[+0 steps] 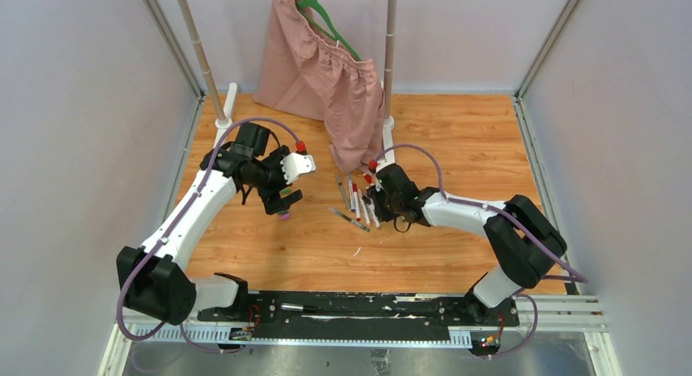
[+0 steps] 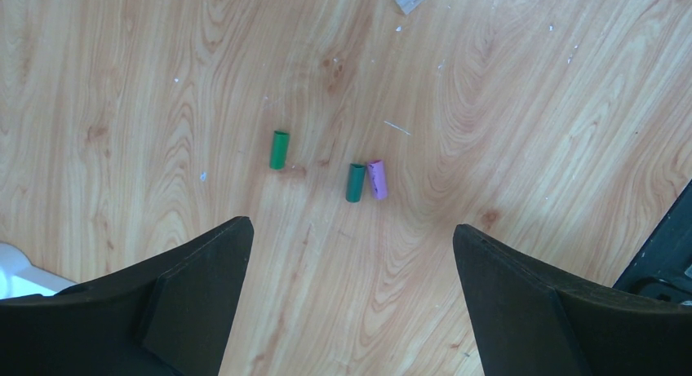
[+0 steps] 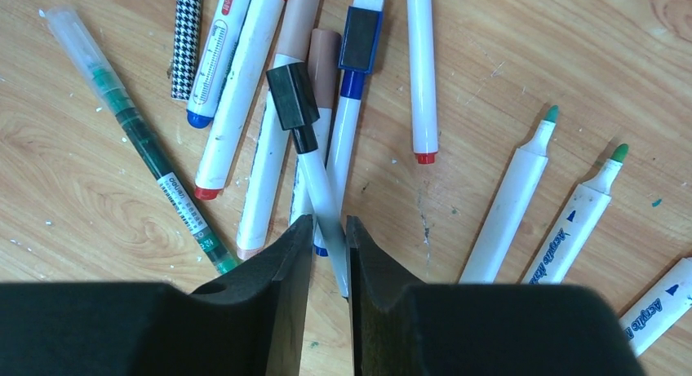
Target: Open the pen caps
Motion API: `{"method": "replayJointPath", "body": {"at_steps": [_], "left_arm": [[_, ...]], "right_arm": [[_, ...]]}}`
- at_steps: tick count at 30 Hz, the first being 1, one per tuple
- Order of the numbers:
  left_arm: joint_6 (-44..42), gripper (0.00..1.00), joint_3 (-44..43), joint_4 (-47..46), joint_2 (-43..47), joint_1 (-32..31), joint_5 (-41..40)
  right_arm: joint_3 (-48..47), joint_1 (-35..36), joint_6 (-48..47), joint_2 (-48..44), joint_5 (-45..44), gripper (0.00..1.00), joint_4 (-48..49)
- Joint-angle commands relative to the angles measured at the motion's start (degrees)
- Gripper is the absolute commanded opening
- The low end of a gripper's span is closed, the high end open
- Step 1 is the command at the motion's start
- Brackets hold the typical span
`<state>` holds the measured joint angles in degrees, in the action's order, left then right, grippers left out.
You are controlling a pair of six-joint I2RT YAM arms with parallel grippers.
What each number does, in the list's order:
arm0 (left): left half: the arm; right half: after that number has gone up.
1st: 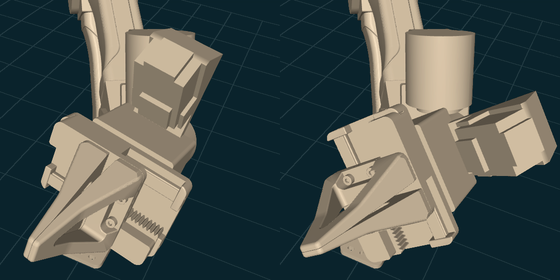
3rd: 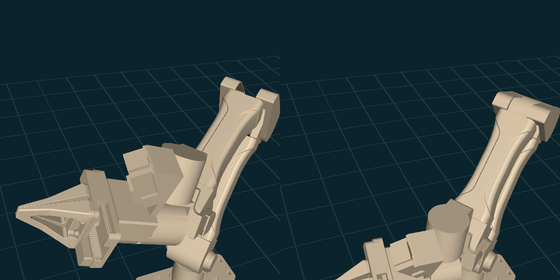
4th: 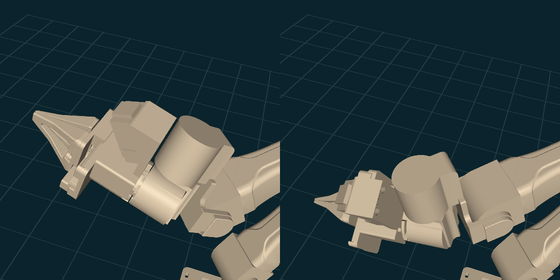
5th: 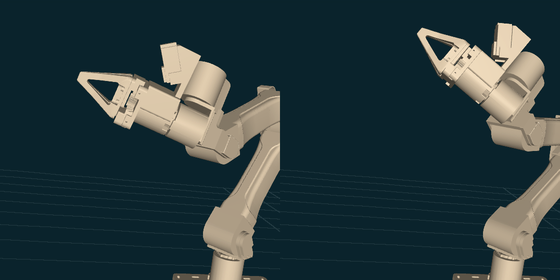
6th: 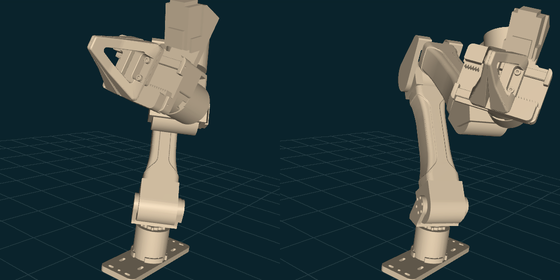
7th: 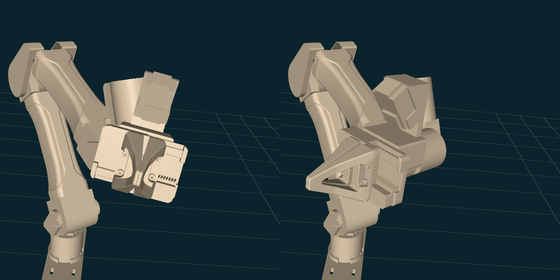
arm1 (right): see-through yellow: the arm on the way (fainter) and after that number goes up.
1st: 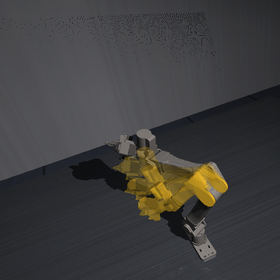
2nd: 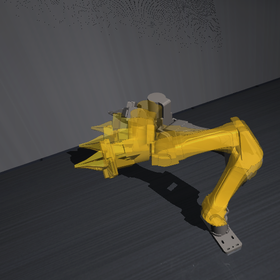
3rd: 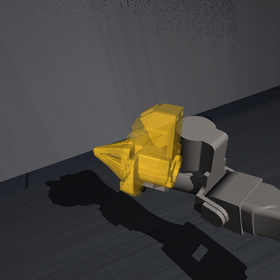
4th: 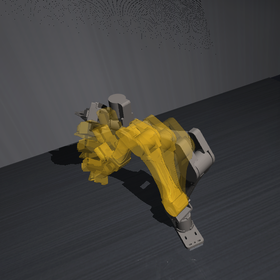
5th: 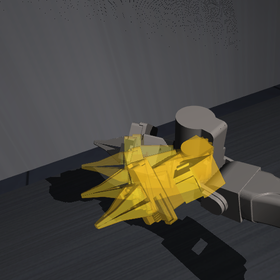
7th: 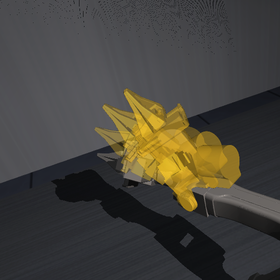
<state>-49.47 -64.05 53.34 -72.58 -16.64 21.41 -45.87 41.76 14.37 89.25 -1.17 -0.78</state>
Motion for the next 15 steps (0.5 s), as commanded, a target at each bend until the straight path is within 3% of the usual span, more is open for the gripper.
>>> {"method": "replayJointPath", "body": {"at_steps": [1,6,15], "left_arm": [[-0.5,0.99,0.3,0.7,1.0,-0.5,0.4],[-0.4,0.99,0.4,0.7,1.1,-0.5,0.5],[-1.1,0.97,0.0,1.7,1.6,-0.7,1.8]], "right_arm": [[1.1,-0.5,0.2,1.3,-0.3,0.25,-1.2],[1.3,-0.6,0.1,1.6,0.2,0.2,-1.1],[0.0,-0.5,1.0,-4.9,2.0,0.02,-3.0]]}}
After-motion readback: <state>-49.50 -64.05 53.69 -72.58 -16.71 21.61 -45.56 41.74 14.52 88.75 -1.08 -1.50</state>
